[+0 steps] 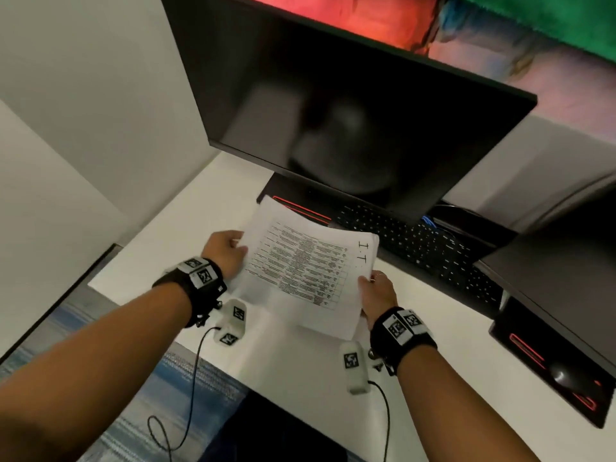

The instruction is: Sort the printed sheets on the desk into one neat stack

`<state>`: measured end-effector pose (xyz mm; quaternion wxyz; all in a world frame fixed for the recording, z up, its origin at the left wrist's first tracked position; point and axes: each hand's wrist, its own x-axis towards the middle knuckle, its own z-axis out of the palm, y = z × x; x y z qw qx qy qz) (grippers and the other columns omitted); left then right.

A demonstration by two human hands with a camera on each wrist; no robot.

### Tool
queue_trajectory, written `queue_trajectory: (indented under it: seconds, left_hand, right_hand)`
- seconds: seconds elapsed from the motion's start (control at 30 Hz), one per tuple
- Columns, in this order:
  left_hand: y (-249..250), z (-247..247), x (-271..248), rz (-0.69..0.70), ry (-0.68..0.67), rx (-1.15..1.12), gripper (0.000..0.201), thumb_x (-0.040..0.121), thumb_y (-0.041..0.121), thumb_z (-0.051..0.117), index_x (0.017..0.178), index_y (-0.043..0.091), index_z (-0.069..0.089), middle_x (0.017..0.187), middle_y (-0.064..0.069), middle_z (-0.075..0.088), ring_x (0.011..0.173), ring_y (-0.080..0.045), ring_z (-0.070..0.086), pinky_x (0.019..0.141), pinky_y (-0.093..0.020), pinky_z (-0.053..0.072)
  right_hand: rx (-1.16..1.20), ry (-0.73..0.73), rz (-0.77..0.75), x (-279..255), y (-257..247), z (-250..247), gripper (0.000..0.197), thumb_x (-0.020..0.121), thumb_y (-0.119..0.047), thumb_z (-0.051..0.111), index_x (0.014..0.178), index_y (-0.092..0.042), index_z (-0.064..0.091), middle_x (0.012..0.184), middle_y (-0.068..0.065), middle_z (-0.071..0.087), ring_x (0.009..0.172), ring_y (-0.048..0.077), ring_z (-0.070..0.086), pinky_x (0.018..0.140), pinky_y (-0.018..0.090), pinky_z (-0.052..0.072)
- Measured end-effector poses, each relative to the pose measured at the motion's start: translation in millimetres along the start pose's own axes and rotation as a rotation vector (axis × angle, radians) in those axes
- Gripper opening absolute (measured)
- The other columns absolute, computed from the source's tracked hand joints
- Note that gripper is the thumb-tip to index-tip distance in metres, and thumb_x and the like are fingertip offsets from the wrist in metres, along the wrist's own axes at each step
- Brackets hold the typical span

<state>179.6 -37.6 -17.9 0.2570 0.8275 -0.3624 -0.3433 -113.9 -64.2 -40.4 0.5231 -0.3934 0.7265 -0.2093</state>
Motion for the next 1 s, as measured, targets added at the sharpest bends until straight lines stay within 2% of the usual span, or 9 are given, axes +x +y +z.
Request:
queue_trajectory:
  seconds: [0.07, 0.17, 0.4, 0.53, 0.6, 0.73, 0.8, 0.9, 1.0]
  left_hand:
    - [-2, -15, 24, -0.029, 0.028, 0.044, 0.017, 0.092, 0.017, 0.061, 0.104, 0.023, 0.07, 0.103, -0.003, 0.071, 0.093, -0.022, 0.065, 0.08, -0.024, 0.043]
    - [-13, -23, 50, -0.08, 0.03, 0.09, 0.031, 0.09, 0.018, 0.063, 0.119, 0.016, 0.072, 0.116, -0.004, 0.071, 0.103, -0.025, 0.066, 0.087, -0.024, 0.045]
    - [-16, -22, 65, -0.061, 0.022, 0.1, 0.022, 0.087, 0.007, 0.059, 0.09, 0.026, 0.07, 0.087, -0.001, 0.064, 0.082, -0.026, 0.06, 0.075, -0.025, 0.044]
    - [-16, -21, 70, -0.113, 0.009, 0.13, 0.035, 0.091, 0.008, 0.062, 0.125, 0.014, 0.068, 0.12, -0.007, 0.068, 0.108, -0.03, 0.064, 0.09, -0.029, 0.047]
    - [-14, -21, 69, -0.123, -0.004, 0.17, 0.039, 0.091, 0.007, 0.062, 0.129, 0.012, 0.065, 0.126, -0.01, 0.067, 0.114, -0.031, 0.063, 0.092, -0.03, 0.047]
    - [0, -24, 62, -0.088, 0.018, 0.362, 0.045, 0.09, 0.012, 0.058, 0.136, 0.015, 0.057, 0.135, -0.013, 0.059, 0.123, -0.036, 0.055, 0.103, -0.043, 0.047]
    - [18, -23, 47, -0.044, 0.075, 0.417, 0.044, 0.092, 0.013, 0.055, 0.135, 0.017, 0.054, 0.135, -0.013, 0.055, 0.125, -0.037, 0.051, 0.103, -0.048, 0.046]
    - [56, -18, 26, 0.12, 0.055, 0.353, 0.032, 0.092, 0.01, 0.051, 0.12, 0.014, 0.065, 0.123, -0.014, 0.064, 0.11, -0.034, 0.062, 0.09, -0.039, 0.051]
    - [94, -10, -7, 0.374, -0.105, 0.274, 0.021, 0.095, 0.012, 0.051, 0.106, 0.015, 0.068, 0.102, -0.005, 0.07, 0.091, -0.023, 0.065, 0.078, -0.028, 0.047]
  right_hand:
    - [-0.034, -0.054, 0.052, 9, -20, 21, 0.011, 0.091, -0.012, 0.054, 0.101, -0.012, 0.059, 0.109, 0.016, 0.067, 0.099, 0.036, 0.067, 0.081, 0.054, 0.059]
    - [-0.159, -0.037, 0.094, 23, -31, 40, 0.011, 0.086, -0.01, 0.06, 0.096, -0.01, 0.063, 0.102, 0.016, 0.07, 0.093, 0.036, 0.069, 0.076, 0.05, 0.061]
    - [-0.286, 0.023, 0.122, 32, -36, 44, 0.016, 0.078, -0.011, 0.075, 0.093, -0.008, 0.068, 0.09, 0.012, 0.07, 0.071, 0.026, 0.069, 0.067, 0.046, 0.063]
    - [-0.282, -0.004, 0.15, 30, -40, 42, 0.022, 0.077, -0.008, 0.078, 0.094, -0.005, 0.065, 0.092, 0.015, 0.071, 0.07, 0.029, 0.07, 0.062, 0.048, 0.063]
    - [-0.343, -0.024, 0.144, 27, -43, 41, 0.021, 0.077, -0.008, 0.076, 0.094, -0.005, 0.066, 0.09, 0.014, 0.072, 0.067, 0.027, 0.069, 0.063, 0.047, 0.063]
    - [-0.623, 0.0, 0.001, 6, -58, 37, 0.013, 0.084, -0.011, 0.068, 0.092, -0.005, 0.06, 0.092, 0.007, 0.067, 0.079, 0.026, 0.067, 0.062, 0.028, 0.056]
    - [-0.81, 0.046, -0.115, -11, -67, 36, 0.011, 0.089, -0.013, 0.063, 0.096, -0.007, 0.058, 0.098, 0.01, 0.067, 0.087, 0.027, 0.067, 0.067, 0.028, 0.053]
    - [-1.062, 0.06, -0.296, -41, -90, 29, 0.025, 0.093, -0.019, 0.059, 0.115, -0.008, 0.058, 0.114, 0.011, 0.065, 0.101, 0.028, 0.067, 0.082, 0.035, 0.056]
    - [-1.065, 0.065, -0.47, -79, -115, -4, 0.022, 0.096, -0.026, 0.053, 0.112, -0.013, 0.06, 0.115, 0.011, 0.065, 0.104, 0.032, 0.065, 0.085, 0.04, 0.053]
